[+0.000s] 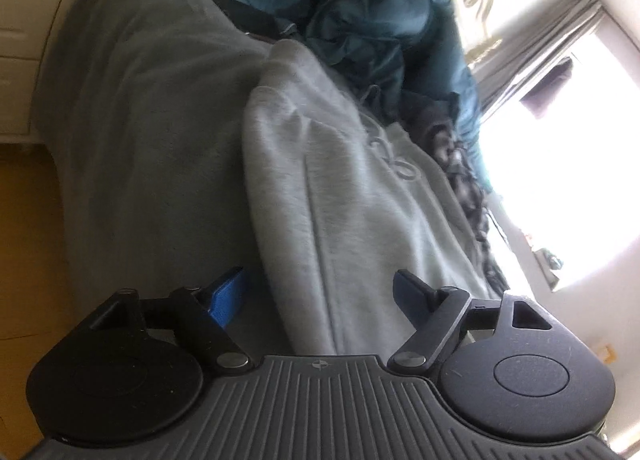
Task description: Fold clothes
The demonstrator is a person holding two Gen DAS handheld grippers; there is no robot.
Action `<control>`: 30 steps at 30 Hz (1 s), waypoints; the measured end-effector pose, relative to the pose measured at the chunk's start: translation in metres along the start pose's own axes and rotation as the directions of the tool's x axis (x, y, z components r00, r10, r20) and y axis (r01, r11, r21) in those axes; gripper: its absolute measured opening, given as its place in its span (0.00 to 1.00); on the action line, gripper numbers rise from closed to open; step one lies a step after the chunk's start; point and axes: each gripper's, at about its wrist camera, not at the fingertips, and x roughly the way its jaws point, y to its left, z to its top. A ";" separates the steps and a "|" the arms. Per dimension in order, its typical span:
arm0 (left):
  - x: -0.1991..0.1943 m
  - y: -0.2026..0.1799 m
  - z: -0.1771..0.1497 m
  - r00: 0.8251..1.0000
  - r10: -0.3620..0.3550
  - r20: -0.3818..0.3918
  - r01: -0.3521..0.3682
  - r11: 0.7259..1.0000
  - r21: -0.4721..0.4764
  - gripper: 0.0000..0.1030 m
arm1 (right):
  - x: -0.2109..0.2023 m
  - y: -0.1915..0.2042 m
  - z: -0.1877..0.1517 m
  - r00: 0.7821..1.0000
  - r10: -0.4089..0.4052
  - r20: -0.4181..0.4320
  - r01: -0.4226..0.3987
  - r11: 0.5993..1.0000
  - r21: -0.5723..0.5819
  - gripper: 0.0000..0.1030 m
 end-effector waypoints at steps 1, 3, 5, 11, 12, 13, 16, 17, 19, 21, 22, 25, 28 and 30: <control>0.000 0.001 0.001 1.000 -0.001 0.006 0.001 1.000 -0.008 0.72 | -0.001 -0.001 0.000 1.000 0.003 0.001 -0.003 1.000 0.000 0.47; -0.003 0.000 0.003 1.000 -0.021 0.021 0.021 1.000 -0.022 0.61 | -0.006 -0.002 0.001 1.000 0.010 0.002 -0.010 1.000 -0.013 0.47; -0.009 -0.004 0.006 0.997 -0.060 0.042 0.060 0.998 -0.007 0.59 | -0.013 -0.003 0.001 1.000 0.020 0.005 -0.020 0.999 -0.036 0.47; 0.006 -0.017 0.003 0.999 0.035 0.012 -0.036 0.995 0.093 0.56 | -0.010 0.001 0.004 1.000 -0.007 0.017 0.008 0.997 -0.080 0.37; 0.009 -0.016 0.001 0.999 0.052 0.000 -0.051 0.994 0.095 0.55 | -0.010 0.001 0.004 1.000 -0.014 0.018 0.016 0.997 -0.076 0.33; 0.011 -0.015 0.001 0.998 0.058 -0.006 -0.057 0.994 0.097 0.53 | -0.011 0.002 0.004 1.000 -0.022 0.019 0.023 0.997 -0.077 0.30; 0.013 -0.014 0.004 0.999 0.052 0.006 -0.052 0.995 0.082 0.46 | -0.012 0.004 0.004 0.999 -0.040 0.023 0.042 0.997 -0.071 0.18; 0.012 -0.012 0.006 0.999 0.039 0.009 -0.040 0.997 0.061 0.40 | -0.013 0.005 0.004 0.999 -0.043 0.027 0.045 0.996 -0.072 0.17; 0.011 -0.010 0.009 1.000 0.013 0.015 -0.013 1.000 0.027 0.35 | -0.015 0.010 0.003 0.999 -0.030 0.045 0.035 0.994 -0.106 0.11; 0.011 -0.009 0.012 1.000 0.012 0.028 -0.013 1.000 0.008 0.31 | -0.016 0.017 0.002 0.998 -0.030 0.056 0.038 0.988 -0.147 0.11; 0.013 -0.008 0.014 0.999 0.019 0.030 -0.019 1.000 -0.001 0.29 | -0.015 0.020 0.003 0.998 -0.036 0.060 0.045 0.986 -0.161 0.09; 0.017 -0.007 0.020 0.999 0.021 0.034 -0.020 0.999 -0.027 0.18 | -0.015 0.029 0.005 0.997 -0.039 0.072 0.052 0.980 -0.193 0.07; 0.017 -0.013 0.025 0.999 0.001 0.048 0.000 1.000 -0.014 0.11 | -0.015 0.052 0.007 0.995 -0.035 0.092 0.058 0.964 -0.260 0.06; 0.016 -0.023 0.029 0.998 -0.011 0.066 0.010 1.000 0.026 0.10 | -0.014 0.072 0.009 0.994 -0.028 0.109 0.061 0.947 -0.314 0.06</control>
